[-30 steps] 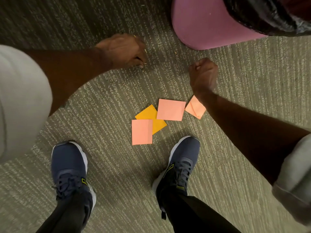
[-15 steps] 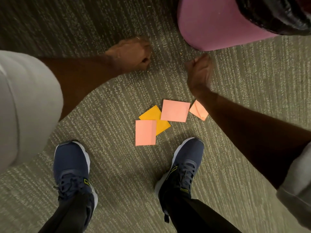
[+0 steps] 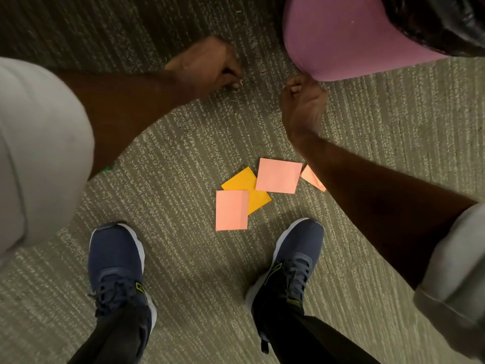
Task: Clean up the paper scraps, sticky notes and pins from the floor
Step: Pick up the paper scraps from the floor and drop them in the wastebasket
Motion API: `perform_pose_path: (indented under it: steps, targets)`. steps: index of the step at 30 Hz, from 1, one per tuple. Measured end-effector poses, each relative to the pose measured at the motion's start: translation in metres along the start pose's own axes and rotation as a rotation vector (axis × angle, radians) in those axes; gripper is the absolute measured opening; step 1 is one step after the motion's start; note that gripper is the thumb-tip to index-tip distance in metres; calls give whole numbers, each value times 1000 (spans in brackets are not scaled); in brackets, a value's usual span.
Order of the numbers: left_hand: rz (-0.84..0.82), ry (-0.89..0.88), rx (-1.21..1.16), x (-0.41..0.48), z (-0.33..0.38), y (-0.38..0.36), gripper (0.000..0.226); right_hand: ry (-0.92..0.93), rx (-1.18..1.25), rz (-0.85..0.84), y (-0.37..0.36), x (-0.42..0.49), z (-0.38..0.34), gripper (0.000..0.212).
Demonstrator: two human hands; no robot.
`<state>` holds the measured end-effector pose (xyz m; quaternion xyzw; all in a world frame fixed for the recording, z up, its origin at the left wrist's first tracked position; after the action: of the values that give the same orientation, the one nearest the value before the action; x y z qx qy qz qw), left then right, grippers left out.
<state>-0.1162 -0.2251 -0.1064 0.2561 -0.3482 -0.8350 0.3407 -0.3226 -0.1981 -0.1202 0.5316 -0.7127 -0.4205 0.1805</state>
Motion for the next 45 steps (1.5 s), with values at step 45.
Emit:
perform_pose_path:
  steps: [45]
  targets:
    - [195, 141, 36, -74, -31, 31, 27, 605, -742, -326, -76, -98, -74, 49]
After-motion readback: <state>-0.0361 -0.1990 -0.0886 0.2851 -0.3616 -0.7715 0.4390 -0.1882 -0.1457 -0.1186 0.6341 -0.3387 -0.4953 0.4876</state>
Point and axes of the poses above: each hand's wrist, its own x-axis towards the middle knuckle, its own y-axis out of the back of the hand, z = x × y, the point moved 9 cm from there along x, towards the middle knuckle, and after that the axes turned 10 degrees about -y, right-handed, at the moved point
